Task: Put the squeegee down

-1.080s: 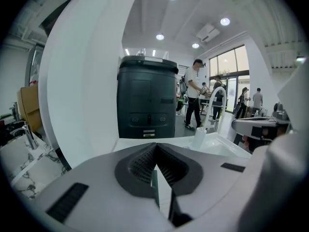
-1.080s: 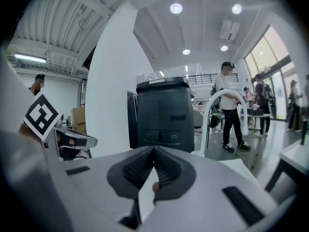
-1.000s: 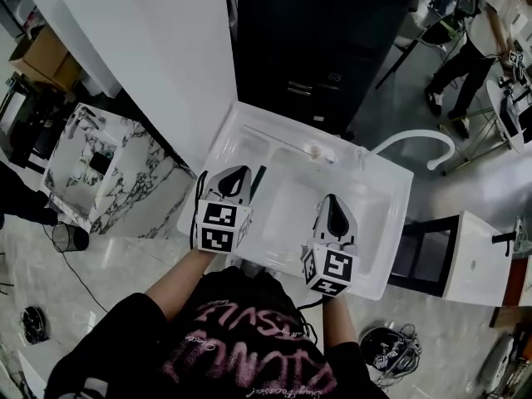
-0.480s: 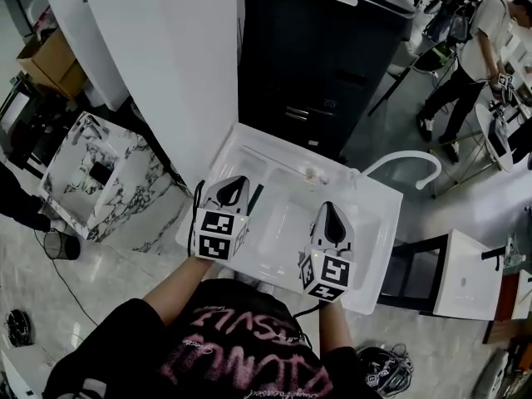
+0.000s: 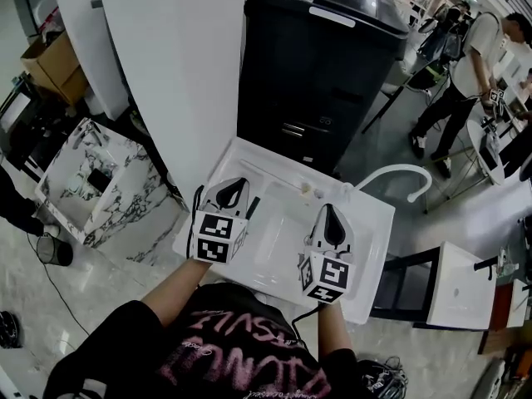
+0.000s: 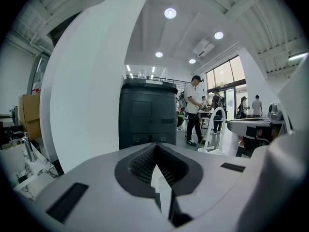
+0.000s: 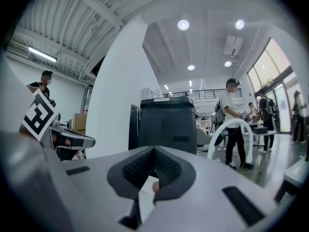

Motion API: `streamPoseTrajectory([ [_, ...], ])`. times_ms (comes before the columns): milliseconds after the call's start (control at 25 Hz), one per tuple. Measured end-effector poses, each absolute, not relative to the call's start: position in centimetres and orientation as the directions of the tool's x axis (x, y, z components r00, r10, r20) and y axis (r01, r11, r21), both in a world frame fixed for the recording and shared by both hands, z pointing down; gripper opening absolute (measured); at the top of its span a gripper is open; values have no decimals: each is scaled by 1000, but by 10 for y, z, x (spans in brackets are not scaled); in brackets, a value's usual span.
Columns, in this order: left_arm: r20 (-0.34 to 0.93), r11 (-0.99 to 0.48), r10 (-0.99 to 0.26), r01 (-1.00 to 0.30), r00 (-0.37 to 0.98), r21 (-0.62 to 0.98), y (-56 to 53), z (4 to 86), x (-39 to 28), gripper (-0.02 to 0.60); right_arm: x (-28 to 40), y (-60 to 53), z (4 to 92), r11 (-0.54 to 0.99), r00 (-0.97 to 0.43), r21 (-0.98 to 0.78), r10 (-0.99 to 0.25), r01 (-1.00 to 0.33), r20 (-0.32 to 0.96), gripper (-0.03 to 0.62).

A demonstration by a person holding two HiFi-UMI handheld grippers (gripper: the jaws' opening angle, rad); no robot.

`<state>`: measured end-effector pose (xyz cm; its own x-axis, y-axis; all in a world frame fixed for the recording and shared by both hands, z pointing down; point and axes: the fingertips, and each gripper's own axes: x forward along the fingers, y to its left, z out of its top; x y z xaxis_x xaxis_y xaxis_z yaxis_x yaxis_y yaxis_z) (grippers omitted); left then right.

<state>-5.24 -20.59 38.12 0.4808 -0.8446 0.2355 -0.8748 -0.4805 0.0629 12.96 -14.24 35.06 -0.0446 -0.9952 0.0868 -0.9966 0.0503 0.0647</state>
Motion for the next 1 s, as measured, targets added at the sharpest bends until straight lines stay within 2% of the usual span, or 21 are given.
streamPoseTrajectory([
  [440,198,-490,-847,-869,493,66,-214,368,-51,9,131,-150,341,33,-28,80,-997,-996,65,20],
  [1000,219,-487,-844,-871,489,65,-219,379,-57,9,126,-152,344,24,-17,115,-998,-993,69,20],
])
